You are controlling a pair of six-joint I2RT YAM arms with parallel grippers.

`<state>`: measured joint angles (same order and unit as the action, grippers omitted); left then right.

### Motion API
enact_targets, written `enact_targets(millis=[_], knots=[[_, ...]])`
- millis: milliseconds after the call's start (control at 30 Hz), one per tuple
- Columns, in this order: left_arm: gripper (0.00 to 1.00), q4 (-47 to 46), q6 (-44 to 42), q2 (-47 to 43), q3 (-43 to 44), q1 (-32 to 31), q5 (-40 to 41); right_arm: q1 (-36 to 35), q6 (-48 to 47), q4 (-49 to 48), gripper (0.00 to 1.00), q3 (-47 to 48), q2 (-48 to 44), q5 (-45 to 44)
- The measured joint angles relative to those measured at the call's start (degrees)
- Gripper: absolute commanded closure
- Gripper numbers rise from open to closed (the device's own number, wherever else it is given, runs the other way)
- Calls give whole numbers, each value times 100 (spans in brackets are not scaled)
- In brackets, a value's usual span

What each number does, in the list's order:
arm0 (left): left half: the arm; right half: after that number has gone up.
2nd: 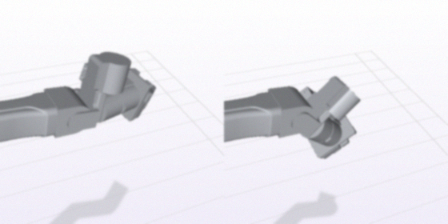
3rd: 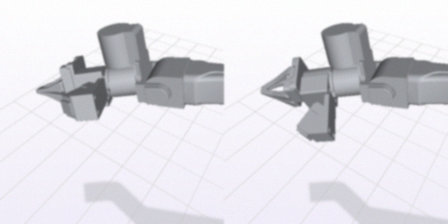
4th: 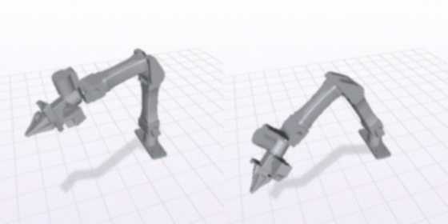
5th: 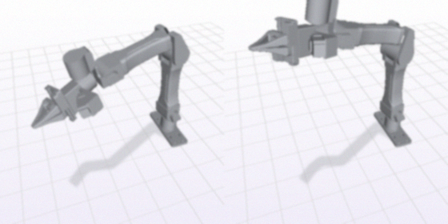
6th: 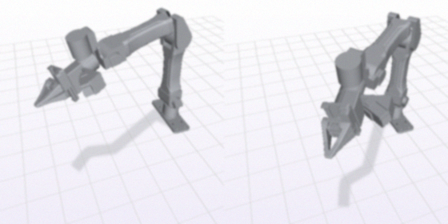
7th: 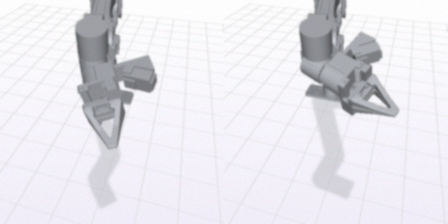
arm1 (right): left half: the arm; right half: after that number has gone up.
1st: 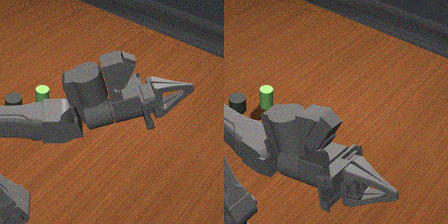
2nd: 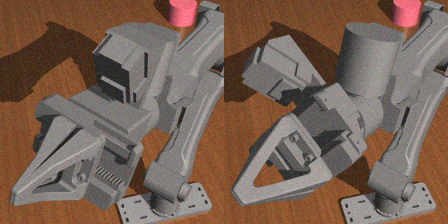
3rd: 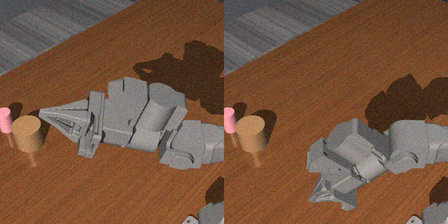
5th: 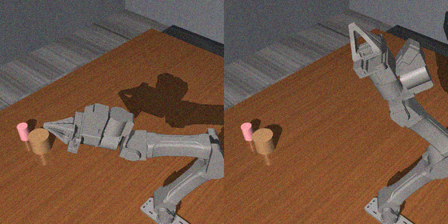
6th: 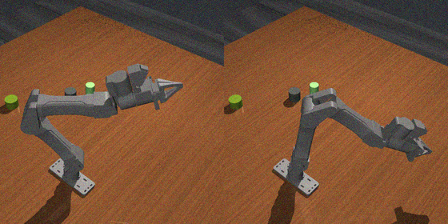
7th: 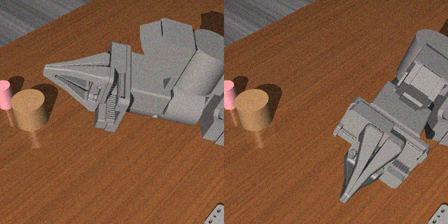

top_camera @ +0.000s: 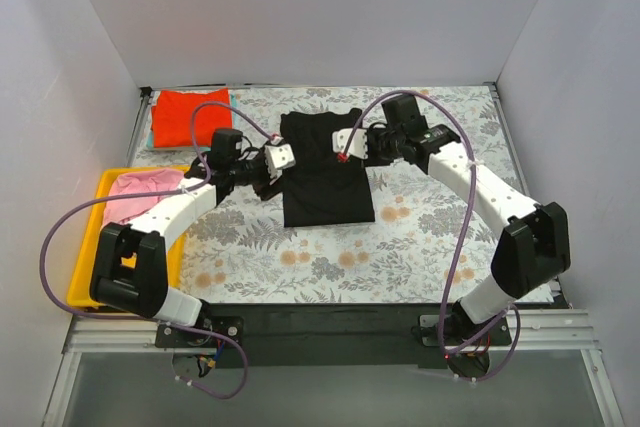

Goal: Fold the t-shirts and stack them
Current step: Fold the tshirt

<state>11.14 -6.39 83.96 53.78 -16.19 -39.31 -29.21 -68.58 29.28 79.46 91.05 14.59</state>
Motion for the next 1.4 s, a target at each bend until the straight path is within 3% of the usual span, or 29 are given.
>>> enact_targets(millis=[300, 833, 933, 1200, 1400], knots=[[43, -4, 7, -61, -986, -802, 313, -472, 409, 142, 65, -1591, 52, 111], [45, -374, -214, 485, -1388, -949, 758, -468, 522, -275, 63, -2164, 544, 55], [50, -387, -256, 487, -1388, -960, 761, -468, 516, -323, 63, -2216, 564, 57], [83, -358, -490, 518, -1388, -984, 765, -448, 503, -208, 58, -2214, 490, 61], [88, -354, -599, 520, -1386, -984, 780, -424, 595, 249, 57, -2083, 81, 297]])
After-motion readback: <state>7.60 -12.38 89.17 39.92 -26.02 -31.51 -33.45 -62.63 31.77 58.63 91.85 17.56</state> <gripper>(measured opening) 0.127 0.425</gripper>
